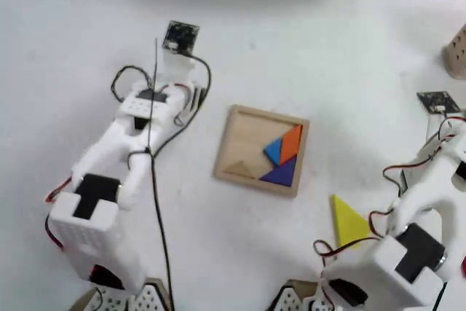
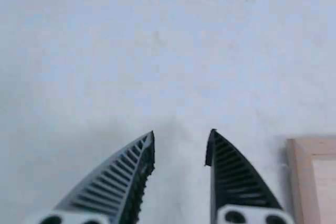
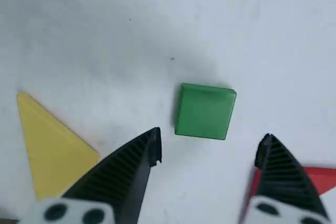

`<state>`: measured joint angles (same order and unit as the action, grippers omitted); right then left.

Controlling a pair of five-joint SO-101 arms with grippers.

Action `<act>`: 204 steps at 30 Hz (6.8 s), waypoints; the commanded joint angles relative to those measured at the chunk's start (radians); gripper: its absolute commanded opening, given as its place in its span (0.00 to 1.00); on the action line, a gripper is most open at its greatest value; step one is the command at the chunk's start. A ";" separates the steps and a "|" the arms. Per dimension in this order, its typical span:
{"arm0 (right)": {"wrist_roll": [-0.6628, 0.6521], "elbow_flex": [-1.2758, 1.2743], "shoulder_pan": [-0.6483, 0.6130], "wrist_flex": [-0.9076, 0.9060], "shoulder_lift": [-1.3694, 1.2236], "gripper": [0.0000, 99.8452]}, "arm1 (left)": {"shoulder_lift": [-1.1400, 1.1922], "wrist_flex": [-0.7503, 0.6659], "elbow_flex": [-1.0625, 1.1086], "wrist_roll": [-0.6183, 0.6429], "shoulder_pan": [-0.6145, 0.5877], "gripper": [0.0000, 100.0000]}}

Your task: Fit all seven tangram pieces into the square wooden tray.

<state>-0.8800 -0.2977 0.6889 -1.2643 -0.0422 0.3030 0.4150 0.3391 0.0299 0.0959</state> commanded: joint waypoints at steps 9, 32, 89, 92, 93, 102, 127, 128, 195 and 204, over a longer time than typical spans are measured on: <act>-0.025 0.040 0.042 0.125 -0.209 0.30 | -0.016 0.005 -0.048 -0.083 -0.039 0.14; 0.069 0.259 0.067 -0.171 -0.272 0.02 | -0.051 0.110 -0.020 -0.083 -0.205 0.13; 0.562 -0.292 -1.061 0.148 0.337 0.14 | -0.291 -0.006 0.341 -0.087 -0.378 0.29; 0.562 -0.308 -1.067 0.170 0.326 0.14 | -0.289 -0.006 0.341 -0.089 -0.377 0.29; 0.562 -0.310 -1.069 0.171 0.311 0.13 | -0.289 -0.006 0.341 -0.089 -0.377 0.29; 0.505 -0.244 -1.059 0.162 0.097 0.14 | -0.289 -0.006 0.341 -0.089 -0.377 0.29; 0.543 -0.126 -1.020 -0.116 0.202 0.27 | -0.288 -0.006 0.341 -0.089 -0.378 0.29; 0.543 -0.132 -1.003 -0.131 0.229 0.26 | -0.288 -0.006 0.341 -0.089 -0.378 0.29; 0.717 -0.574 -0.680 0.406 0.372 0.02 | -0.191 -0.133 0.299 0.152 0.598 0.02; 0.717 -0.580 -0.680 0.406 0.371 0.02 | -0.206 0.060 0.258 0.146 0.524 0.02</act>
<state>-0.1695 -0.8838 0.0077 -0.8746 0.3000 0.1235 0.4135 0.6414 0.1496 0.6529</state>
